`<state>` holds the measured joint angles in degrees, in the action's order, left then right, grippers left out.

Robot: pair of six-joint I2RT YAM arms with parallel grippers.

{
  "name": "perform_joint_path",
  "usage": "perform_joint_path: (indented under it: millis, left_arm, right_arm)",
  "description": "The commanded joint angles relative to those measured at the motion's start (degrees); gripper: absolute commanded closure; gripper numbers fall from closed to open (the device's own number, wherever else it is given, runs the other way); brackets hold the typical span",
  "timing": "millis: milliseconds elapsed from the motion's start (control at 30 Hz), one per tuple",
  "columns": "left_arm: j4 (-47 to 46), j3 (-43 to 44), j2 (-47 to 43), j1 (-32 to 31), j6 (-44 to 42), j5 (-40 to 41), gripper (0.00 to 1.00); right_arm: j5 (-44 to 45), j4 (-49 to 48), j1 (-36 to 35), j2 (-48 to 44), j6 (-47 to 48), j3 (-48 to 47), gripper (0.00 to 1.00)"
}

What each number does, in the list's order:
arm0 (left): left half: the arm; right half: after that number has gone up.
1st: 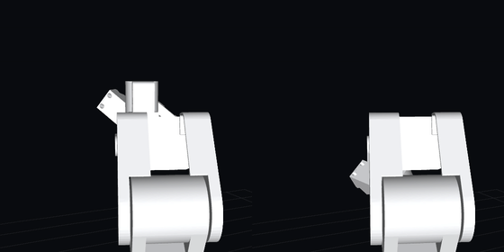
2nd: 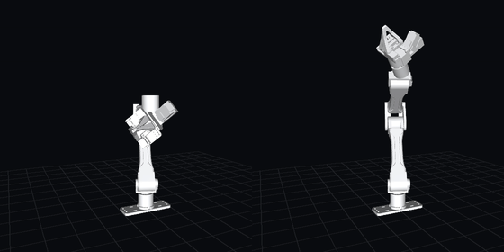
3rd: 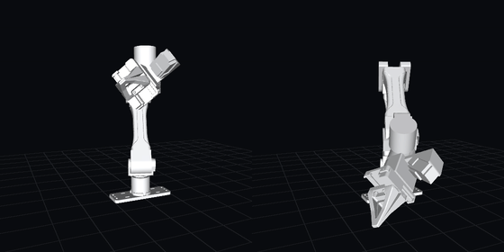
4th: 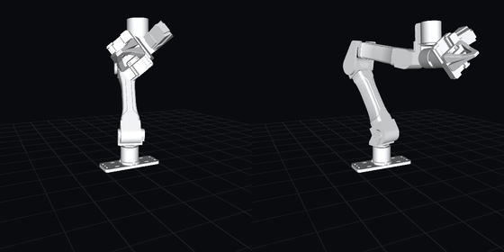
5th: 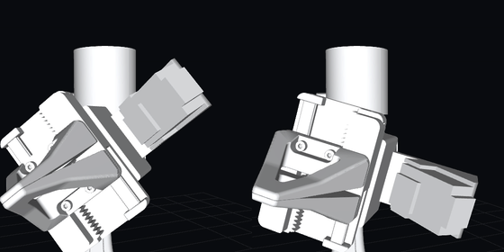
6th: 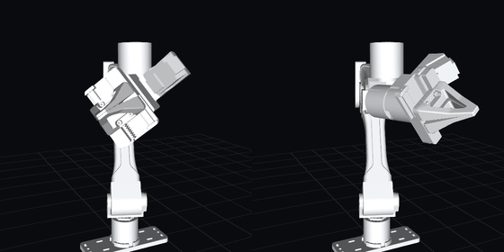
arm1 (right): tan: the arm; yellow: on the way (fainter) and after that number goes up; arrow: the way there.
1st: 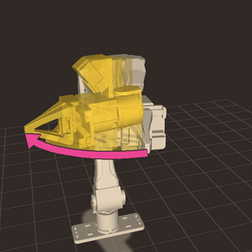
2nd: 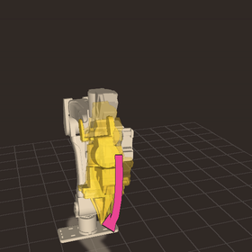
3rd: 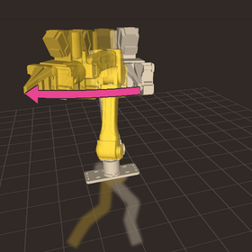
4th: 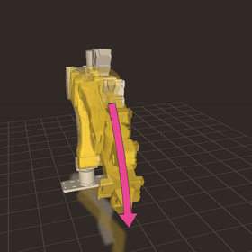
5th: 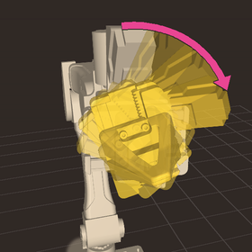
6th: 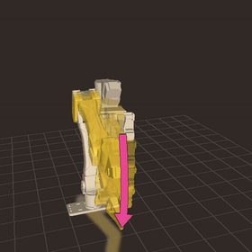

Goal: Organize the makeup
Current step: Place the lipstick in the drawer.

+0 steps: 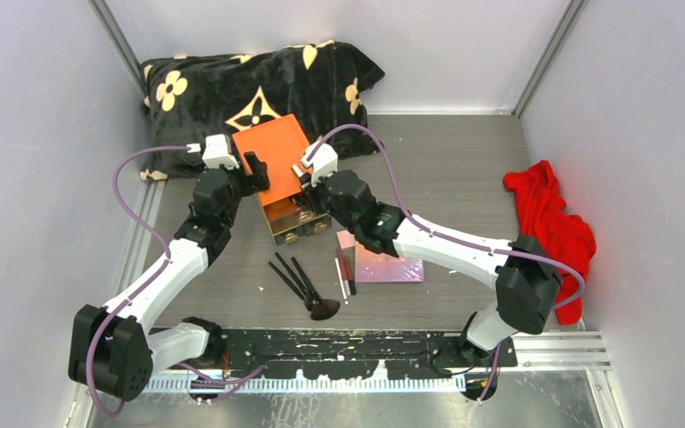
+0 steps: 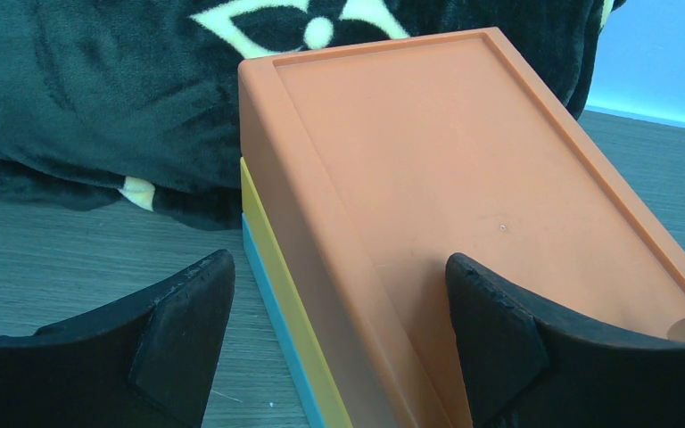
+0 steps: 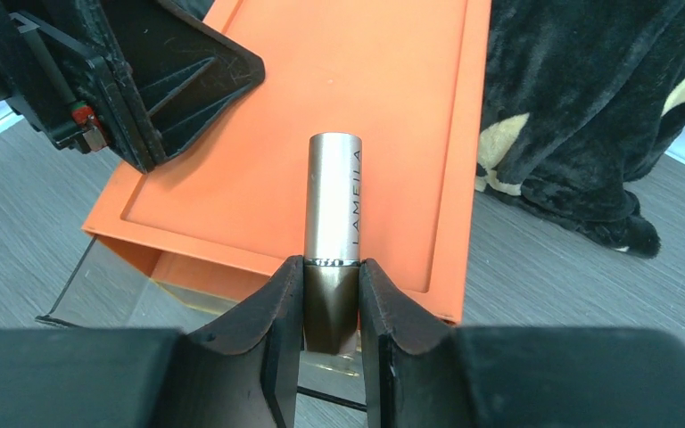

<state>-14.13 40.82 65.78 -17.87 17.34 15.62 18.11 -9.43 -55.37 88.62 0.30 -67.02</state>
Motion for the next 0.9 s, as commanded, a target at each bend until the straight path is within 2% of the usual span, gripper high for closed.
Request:
perform_joint_path:
  millis: [0, 367, 600, 833, 867]
  left_arm:
    - [18.07, -3.73, 3.5, 0.42, -5.3, 0.8, 0.14]
    - [17.92, -3.64, 3.5, 0.44, -5.31, 0.96, 0.14]
    - [18.0, -3.6, 3.61, 0.42, -5.34, 1.07, 0.14]
    - [18.0, -3.6, 3.57, 0.4, -5.39, 1.17, 0.14]
    - [18.0, -3.63, 3.61, 0.38, -5.37, 1.17, 0.14]
  right_arm:
    - [-1.1, -2.78, 0.18, -2.3, -0.9, 0.22, 0.9]
    - [-0.59, 0.19, 0.18, -7.99, -2.78, 7.19, 0.9]
    - [-0.14, 0.44, 0.24, -7.92, -2.54, 7.19, 0.84]
    - [0.58, 0.32, 0.23, -8.61, -1.92, 6.91, 0.48]
    - [0.51, 0.39, 0.2, -8.71, -1.7, 6.76, 0.45]
